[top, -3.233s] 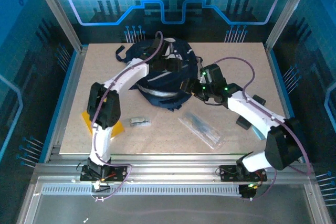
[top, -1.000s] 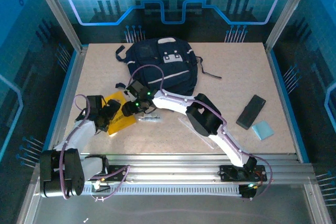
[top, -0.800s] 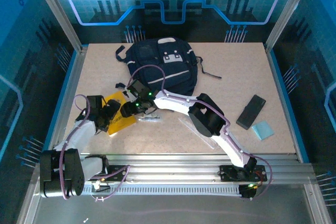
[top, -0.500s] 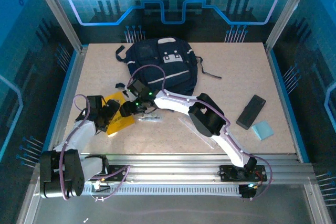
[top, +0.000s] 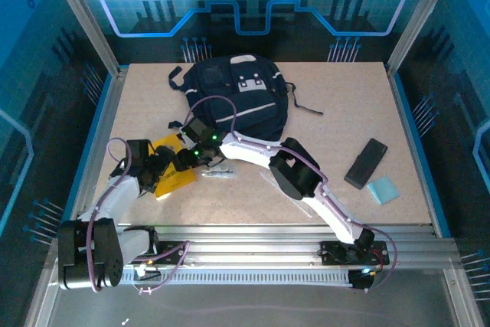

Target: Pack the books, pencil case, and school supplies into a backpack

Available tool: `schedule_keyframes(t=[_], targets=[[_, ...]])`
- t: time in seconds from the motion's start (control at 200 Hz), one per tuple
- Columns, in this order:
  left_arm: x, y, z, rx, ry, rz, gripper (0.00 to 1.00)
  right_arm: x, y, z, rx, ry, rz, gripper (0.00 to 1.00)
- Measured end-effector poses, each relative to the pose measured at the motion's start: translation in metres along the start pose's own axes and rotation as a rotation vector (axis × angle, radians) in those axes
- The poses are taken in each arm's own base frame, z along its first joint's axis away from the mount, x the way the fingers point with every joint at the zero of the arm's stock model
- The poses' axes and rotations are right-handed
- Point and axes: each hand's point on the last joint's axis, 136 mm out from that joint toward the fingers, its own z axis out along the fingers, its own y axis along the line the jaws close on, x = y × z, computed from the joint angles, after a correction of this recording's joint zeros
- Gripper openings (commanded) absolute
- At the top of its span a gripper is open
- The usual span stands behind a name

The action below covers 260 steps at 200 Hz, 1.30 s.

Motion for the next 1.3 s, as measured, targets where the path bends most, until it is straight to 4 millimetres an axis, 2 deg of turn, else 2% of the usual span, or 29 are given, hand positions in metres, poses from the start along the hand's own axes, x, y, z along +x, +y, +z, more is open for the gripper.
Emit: schedule_keyframes(t=[0.17,0.42,0.855,0.966,1.171,1.301], targets=[[-0.002,0.002,0.000,-0.012,-0.012,0.000,0.99,0.002,0.004,-0.002,-0.024,0.003,-0.002,0.53],[-0.003,0.003,0.000,-0.016,-0.018,-0.002,0.99,-0.001,0.020,-0.020,-0.065,-0.011,0.003,0.48],[-0.006,0.004,-0.001,-0.021,-0.033,-0.004,0.99,-0.001,0.030,-0.017,-0.152,0.006,0.090,0.33],[-0.006,0.004,-0.001,-0.021,-0.033,-0.005,0.99,-0.002,0.031,-0.015,-0.173,0.008,0.117,0.27],[-0.006,0.003,-0.003,-0.015,-0.037,-0.004,0.99,-0.004,0.030,-0.011,-0.197,0.015,0.165,0.00],[-0.006,0.002,-0.008,-0.008,-0.038,0.001,0.99,-0.006,0.030,-0.012,-0.221,0.013,0.181,0.00]])
